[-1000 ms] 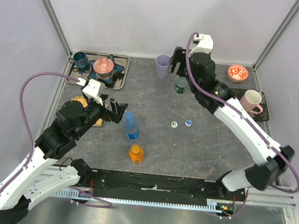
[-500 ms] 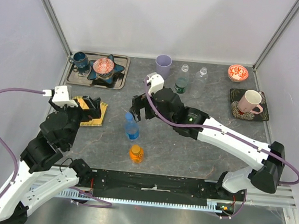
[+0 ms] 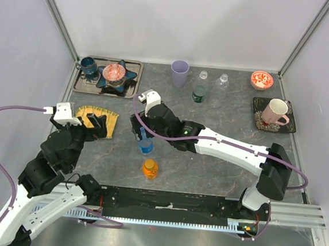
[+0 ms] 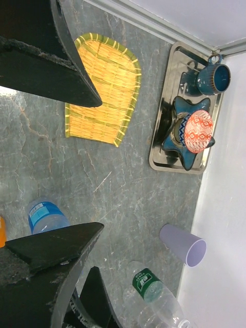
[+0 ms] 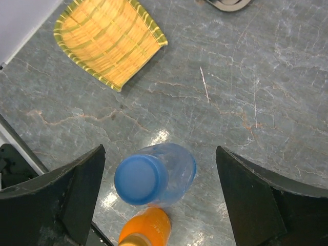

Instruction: Unscrew the bottle caps

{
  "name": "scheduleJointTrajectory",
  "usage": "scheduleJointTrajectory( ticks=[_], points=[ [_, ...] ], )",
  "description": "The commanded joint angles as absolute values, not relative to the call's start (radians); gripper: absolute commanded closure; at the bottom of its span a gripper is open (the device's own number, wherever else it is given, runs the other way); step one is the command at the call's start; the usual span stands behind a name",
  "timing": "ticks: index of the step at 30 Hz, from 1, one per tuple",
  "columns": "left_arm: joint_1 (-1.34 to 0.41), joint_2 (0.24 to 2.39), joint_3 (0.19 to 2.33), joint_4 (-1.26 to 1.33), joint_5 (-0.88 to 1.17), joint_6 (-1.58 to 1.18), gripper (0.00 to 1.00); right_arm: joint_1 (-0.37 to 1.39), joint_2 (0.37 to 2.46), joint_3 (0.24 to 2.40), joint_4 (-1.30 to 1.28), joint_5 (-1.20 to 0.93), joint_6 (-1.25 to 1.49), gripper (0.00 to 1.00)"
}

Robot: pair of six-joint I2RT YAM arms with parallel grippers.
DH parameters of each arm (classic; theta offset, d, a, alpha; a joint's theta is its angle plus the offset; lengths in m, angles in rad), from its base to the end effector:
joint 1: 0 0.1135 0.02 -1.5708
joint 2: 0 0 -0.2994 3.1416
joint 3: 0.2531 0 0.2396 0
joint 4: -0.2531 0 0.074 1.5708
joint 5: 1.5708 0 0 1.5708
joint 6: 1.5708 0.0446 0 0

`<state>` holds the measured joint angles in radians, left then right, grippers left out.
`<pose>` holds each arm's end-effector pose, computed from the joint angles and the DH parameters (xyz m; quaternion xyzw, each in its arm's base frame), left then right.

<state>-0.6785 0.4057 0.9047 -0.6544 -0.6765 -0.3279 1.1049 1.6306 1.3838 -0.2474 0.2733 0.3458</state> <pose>0.0388 0.0046 0.3785 -0.0874 0.7434 -0.0748 0.6588 0.1817 0.3345 0.3584 -0.2503 0.8159 0.2494 0.4576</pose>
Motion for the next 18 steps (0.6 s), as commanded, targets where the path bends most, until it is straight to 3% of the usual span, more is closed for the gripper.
scheduleJointTrajectory(
  ticks=[1,4,9,13,18],
  points=[
    [-0.680,0.391,0.881,-0.653,-0.669,-0.362,0.00,1.115,1.658,1.440,-0.225,0.308,0.364,0.07],
    [-0.680,0.391,0.871,-0.650,-0.663,-0.364,0.00,1.115,1.663,1.428,-0.225,0.310,0.362,0.12],
    [-0.681,0.400,0.859,-0.640,-0.650,-0.364,0.00,1.114,1.672,1.408,-0.221,0.299,0.364,0.30],
    [-0.680,0.403,0.853,-0.630,-0.637,-0.365,0.01,1.115,1.672,1.396,-0.219,0.290,0.370,0.49],
    [-0.680,0.410,0.848,-0.614,-0.632,-0.362,0.00,1.115,1.623,1.368,-0.221,0.316,0.371,0.62]
  ],
)
